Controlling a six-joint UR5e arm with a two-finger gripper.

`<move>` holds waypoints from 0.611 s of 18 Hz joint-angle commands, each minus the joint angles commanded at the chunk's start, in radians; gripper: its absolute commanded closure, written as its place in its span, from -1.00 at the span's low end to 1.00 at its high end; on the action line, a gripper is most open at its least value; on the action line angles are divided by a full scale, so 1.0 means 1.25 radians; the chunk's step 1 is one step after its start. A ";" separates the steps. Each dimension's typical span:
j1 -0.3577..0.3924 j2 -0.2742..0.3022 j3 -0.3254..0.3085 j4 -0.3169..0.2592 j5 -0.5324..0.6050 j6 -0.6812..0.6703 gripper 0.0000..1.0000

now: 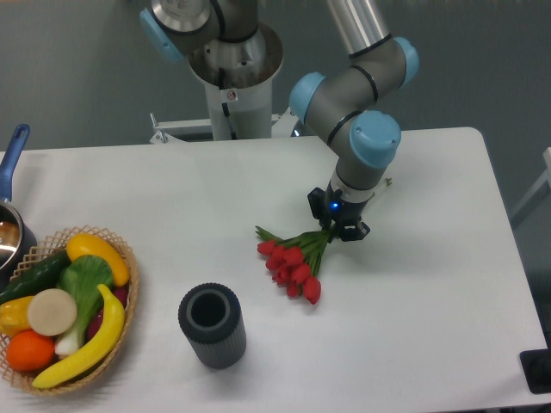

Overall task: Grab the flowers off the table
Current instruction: 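Lift the gripped red tulips up off the table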

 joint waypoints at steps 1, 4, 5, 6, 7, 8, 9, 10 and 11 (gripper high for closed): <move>0.000 0.005 0.006 0.001 -0.017 -0.003 0.50; 0.007 0.039 0.017 0.001 -0.105 -0.029 0.50; 0.009 0.053 0.023 0.001 -0.128 -0.042 0.50; 0.011 0.066 0.027 0.001 -0.142 -0.052 0.50; 0.018 0.077 0.036 0.000 -0.155 -0.060 0.50; 0.023 0.083 0.045 0.000 -0.172 -0.071 0.50; 0.026 0.091 0.053 0.000 -0.196 -0.085 0.50; 0.028 0.096 0.060 0.000 -0.223 -0.096 0.50; 0.037 0.098 0.066 0.000 -0.251 -0.107 0.50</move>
